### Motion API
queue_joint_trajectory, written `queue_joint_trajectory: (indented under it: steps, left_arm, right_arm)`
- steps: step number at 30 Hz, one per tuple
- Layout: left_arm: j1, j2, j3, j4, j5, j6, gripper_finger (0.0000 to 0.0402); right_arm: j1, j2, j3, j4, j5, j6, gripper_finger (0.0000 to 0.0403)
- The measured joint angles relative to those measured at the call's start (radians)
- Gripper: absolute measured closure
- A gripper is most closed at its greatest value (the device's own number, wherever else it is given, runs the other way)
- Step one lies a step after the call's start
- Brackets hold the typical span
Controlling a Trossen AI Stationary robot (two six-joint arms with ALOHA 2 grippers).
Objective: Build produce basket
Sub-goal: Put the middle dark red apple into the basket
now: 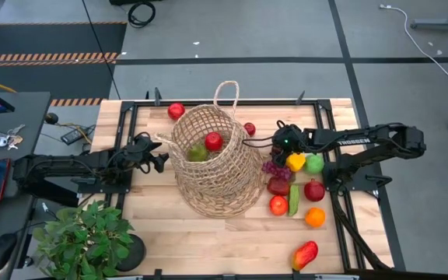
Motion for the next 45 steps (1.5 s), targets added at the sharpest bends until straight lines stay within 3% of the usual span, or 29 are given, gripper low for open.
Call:
queue_joint_trajectory:
  steps: [9,24,33,40,45]
  left_arm:
    - [0.000,0.000,0.000,0.000,0.000,0.000,0.0044]
    - [0.000,0.000,0.000,0.000,0.000,0.000,0.0044]
    - [0.000,0.000,0.000,0.000,0.000,0.000,0.0044]
    - [0.000,0.000,0.000,0.000,0.000,0.000,0.0044]
    - [0.000,0.000,0.000,0.000,0.000,0.000,0.0044]
  right_arm:
    - [-0.008,0.000,0.009,0.000,-0.001,-0.014,0.0089]
    - [-0.008,0.000,0.225,-0.083,-0.002,-0.081,0.0147]
    - [-0.009,0.000,0.186,-0.109,-0.034,-0.056,0.0084]
    - [-0.012,0.000,0.082,0.029,0.027,-0.079,0.0015]
    - [-0.040,0.000,0.013,0.110,0.025,-0.054,0.0007]
